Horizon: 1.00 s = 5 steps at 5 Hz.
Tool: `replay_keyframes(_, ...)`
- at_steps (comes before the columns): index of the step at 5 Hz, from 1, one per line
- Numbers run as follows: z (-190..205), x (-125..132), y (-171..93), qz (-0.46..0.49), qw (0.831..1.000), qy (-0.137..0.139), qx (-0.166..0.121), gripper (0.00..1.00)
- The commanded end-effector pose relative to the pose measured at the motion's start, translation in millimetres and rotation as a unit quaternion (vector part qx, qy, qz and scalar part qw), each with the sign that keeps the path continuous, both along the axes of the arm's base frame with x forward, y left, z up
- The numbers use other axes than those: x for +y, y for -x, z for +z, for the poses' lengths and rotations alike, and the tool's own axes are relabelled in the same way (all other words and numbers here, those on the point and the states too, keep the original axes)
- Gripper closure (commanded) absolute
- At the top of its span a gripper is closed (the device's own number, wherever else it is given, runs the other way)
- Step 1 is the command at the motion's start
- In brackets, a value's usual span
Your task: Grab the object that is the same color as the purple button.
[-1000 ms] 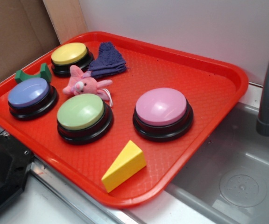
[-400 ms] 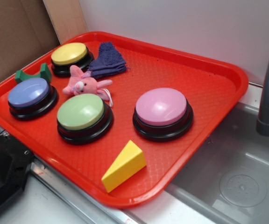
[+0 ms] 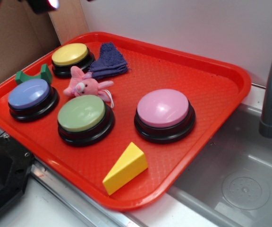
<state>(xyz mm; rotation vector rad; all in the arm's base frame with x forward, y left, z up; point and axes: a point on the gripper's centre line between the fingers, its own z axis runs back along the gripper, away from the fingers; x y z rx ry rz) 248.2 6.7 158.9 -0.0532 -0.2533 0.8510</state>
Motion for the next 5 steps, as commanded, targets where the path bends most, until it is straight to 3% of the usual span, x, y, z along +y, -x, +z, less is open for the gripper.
replay_keyframes(1, -39, 36, -37, 0.195, 0.98, -0.012, -0.037, 0.0)
replay_keyframes(2, -61, 45, -52, 0.192, 0.981, -0.001, 0.004, 0.0)
replay_keyframes(4, -99, 49, -54, 0.201, 0.978, -0.047, 0.026, 0.0)
replay_keyframes(5, -108, 49, -51, 0.196, 0.979, -0.049, 0.034, 0.0)
